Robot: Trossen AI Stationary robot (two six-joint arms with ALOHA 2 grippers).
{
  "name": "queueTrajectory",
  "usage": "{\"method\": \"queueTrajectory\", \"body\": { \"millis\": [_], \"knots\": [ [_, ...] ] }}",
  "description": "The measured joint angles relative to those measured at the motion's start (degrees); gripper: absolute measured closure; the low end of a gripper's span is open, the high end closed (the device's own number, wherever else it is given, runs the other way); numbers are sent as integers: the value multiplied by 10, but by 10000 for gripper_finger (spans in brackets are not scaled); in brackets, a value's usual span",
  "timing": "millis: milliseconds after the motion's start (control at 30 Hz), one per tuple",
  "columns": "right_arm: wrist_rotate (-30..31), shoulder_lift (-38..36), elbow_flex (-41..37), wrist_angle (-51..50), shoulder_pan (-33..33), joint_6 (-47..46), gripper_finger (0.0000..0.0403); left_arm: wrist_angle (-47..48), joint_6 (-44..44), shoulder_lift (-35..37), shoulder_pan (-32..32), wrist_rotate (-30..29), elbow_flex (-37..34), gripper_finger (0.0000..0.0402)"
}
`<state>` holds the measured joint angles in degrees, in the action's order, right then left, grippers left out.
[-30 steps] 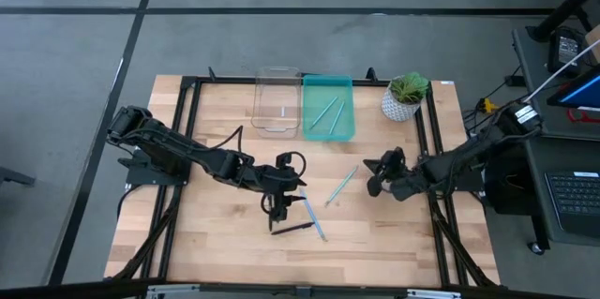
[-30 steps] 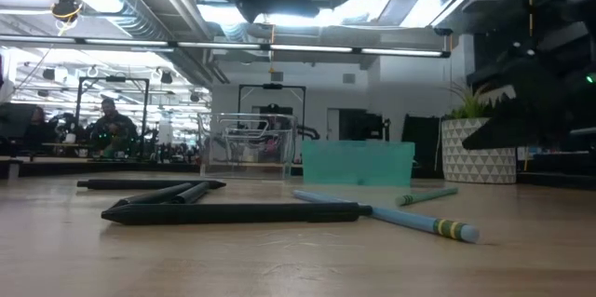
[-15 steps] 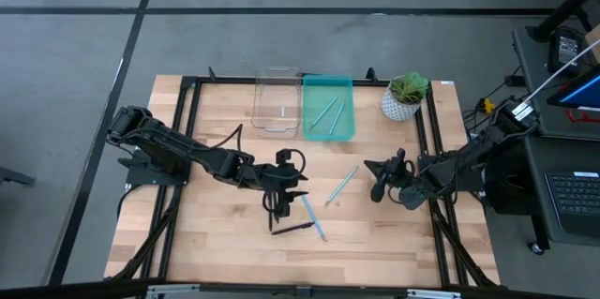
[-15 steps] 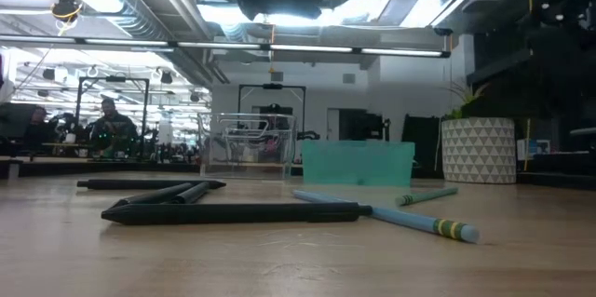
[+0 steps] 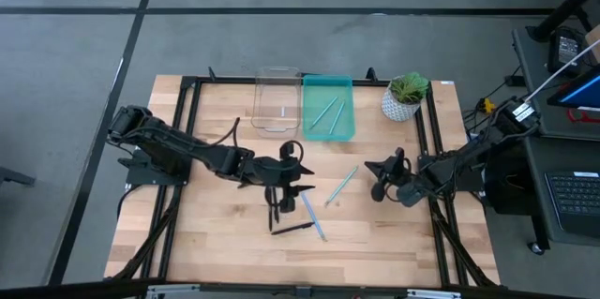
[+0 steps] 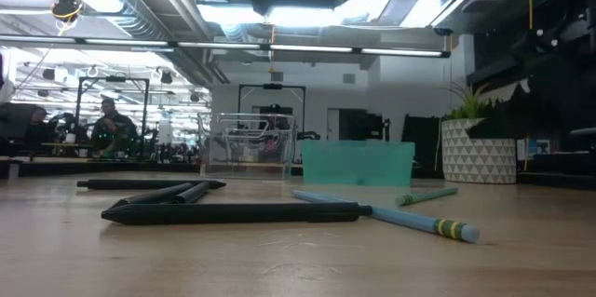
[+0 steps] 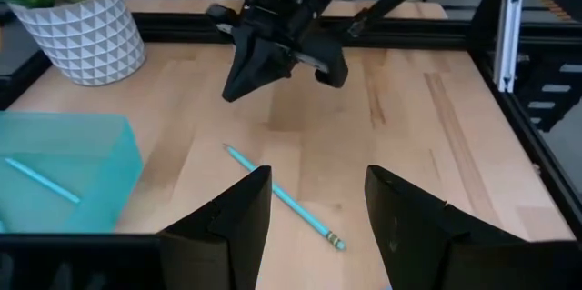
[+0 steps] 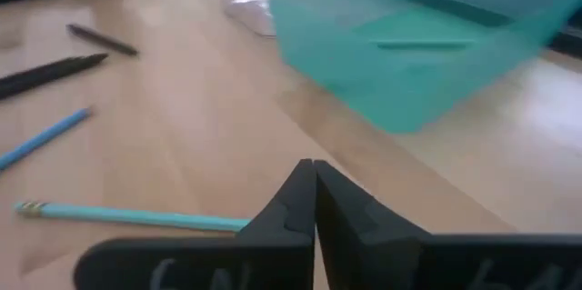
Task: Sort pens & pencils
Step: Put the light blue pencil into the light blue bin
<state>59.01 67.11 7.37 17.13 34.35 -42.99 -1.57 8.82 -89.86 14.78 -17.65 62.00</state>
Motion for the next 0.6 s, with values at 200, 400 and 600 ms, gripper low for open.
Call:
{"method": "queueTrajectory", "body": {
  "millis": [200,400,600],
  "knots": [
    [29,15,-32,37,0,-62,399,-7,1,0,-6,0,0,228],
    [29,88,-30,138,-9,-6,400,-7,1,0,-6,0,0,228],
    [-21,149,-8,148,-61,13,401,-8,2,0,-6,1,0,228]
  ]
}}
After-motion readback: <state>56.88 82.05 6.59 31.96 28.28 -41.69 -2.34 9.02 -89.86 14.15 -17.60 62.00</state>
